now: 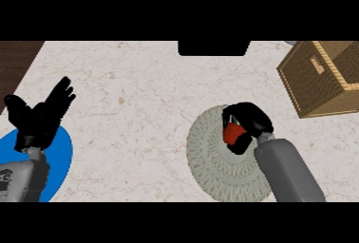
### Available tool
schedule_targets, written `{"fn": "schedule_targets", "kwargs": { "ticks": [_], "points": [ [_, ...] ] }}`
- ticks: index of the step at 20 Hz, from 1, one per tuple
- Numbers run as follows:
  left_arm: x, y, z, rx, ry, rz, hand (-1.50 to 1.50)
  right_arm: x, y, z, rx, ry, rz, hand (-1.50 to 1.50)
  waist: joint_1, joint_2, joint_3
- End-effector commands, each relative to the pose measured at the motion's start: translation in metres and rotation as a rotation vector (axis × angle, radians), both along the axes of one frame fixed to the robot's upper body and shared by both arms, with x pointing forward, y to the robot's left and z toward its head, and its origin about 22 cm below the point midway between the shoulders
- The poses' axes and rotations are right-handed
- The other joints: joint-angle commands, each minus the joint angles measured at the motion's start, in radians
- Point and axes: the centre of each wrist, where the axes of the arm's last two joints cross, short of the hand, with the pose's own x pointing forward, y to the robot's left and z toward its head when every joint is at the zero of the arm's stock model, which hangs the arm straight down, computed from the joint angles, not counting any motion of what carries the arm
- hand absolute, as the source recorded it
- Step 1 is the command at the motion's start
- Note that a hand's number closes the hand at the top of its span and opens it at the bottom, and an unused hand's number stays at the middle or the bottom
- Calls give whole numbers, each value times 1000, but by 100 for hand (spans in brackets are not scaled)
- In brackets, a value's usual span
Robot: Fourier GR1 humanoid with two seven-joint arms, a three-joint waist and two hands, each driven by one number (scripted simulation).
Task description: Pick the bell pepper from the placemat and place it in the basket
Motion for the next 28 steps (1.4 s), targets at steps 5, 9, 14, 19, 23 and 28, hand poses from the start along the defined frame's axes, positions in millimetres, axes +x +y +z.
{"fn": "schedule_targets", "kwargs": {
  "ticks": [5,9,14,19,23,28],
  "points": [
    [4,-7,5,0,-30,-34,0,38,-7,33,119,1,-768,150,39,32,0],
    [11,-18,14,6,-52,-82,0,63,-1,79,269,-111,-1047,150,98,34,5],
    [21,-33,22,1,-70,-126,0,85,26,139,439,-441,-1185,150,140,46,3],
    [21,-42,17,7,-51,-156,0,103,46,170,378,-657,-1285,150,152,48,-4],
    [23,-47,16,-1,-46,-147,0,116,44,192,337,-713,-1380,150,139,45,-4],
    [19,-40,12,4,-36,-133,0,129,35,233,237,-767,-1479,150,135,36,-4]
  ]
}}
